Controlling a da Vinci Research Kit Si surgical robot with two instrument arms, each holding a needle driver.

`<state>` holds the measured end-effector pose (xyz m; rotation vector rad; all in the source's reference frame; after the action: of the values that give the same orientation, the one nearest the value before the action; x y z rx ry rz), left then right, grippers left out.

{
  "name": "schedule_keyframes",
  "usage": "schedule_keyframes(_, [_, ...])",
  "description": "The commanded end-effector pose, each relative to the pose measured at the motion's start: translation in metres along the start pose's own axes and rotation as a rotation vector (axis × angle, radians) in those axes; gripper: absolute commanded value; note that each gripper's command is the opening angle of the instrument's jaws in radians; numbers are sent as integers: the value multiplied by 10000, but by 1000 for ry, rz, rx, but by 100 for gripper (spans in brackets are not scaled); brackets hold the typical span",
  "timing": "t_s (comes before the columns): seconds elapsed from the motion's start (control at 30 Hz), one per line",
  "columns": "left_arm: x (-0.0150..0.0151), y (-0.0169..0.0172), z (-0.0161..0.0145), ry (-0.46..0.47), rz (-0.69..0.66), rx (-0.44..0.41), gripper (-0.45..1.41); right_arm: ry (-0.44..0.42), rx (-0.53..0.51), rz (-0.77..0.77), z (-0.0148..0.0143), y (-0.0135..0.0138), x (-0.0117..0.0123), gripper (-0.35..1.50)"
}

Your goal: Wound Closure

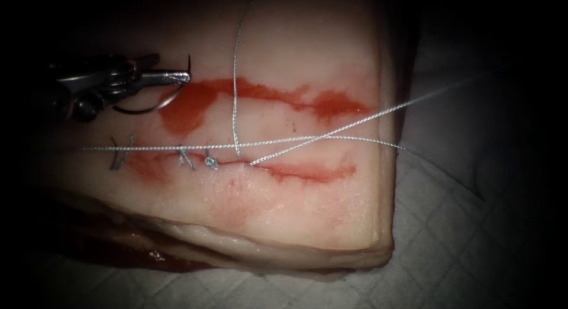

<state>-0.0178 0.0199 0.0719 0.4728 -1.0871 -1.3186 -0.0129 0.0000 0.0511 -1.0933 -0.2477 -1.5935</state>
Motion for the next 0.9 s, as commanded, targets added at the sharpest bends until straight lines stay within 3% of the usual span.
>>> schedule_keyframes(0.03, [1,1,7,-1,1,1,88,-7,33,-7,4,-15,5,-35])
schedule_keyframes(0.3, [2,1,7,-1,1,1,86,34,241,-84,-14,-81,5,-35])
schedule_keyframes(0.43, [2,1,7,-1,1,1,86,44,269,-105,-15,-87,5,-35])
schedule_keyframes(0.5, [2,1,8,-2,1,0,86,44,212,-96,-11,-77,2,-35])
schedule_keyframes(0.6, [4,1,9,-3,2,0,86,-13,119,-39,3,-39,-4,-35])
schedule_keyframes(0.7, [5,0,10,-4,3,-1,86,-43,-78,66,17,24,2,10])
schedule_keyframes(0.73, [6,0,11,-3,3,1,86,-32,-227,72,24,77,17,36])
schedule_keyframes(0.83, [7,0,12,-2,4,3,86,-22,-392,89,30,163,50,61])
schedule_keyframes(0.9, [8,0,12,-1,4,6,86,-10,-508,108,28,221,77,121])
